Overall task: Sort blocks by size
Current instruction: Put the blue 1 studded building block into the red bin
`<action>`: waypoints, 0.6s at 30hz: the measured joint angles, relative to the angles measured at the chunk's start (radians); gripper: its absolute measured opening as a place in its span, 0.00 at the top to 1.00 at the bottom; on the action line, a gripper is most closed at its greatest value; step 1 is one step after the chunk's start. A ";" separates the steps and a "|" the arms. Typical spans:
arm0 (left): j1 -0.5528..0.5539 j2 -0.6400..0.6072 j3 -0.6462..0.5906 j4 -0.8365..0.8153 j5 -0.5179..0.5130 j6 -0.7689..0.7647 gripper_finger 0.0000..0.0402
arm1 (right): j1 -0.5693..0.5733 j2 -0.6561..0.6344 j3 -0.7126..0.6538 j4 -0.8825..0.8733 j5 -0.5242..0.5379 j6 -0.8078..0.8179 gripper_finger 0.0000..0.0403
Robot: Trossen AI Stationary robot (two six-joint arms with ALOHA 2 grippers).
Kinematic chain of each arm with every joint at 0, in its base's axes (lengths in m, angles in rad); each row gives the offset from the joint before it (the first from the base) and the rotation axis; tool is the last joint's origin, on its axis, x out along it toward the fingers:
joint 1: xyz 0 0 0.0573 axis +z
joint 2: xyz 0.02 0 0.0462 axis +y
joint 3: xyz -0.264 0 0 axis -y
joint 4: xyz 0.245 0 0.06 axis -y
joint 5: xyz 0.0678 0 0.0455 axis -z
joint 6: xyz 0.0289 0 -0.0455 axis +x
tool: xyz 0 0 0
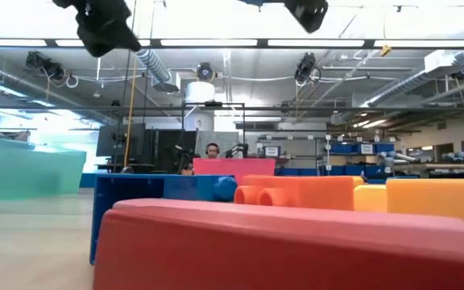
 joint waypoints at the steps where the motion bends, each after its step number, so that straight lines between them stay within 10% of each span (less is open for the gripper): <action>1: 0.000 -0.002 0.000 0.016 0.000 0.000 0.46 | -0.017 -0.030 0.000 -0.020 0.021 0.018 0.66; 18: 0.009 -0.026 0.000 0.121 -0.022 0.371 0.46 | -0.619 0.099 0.312 -0.358 -0.100 -0.006 0.66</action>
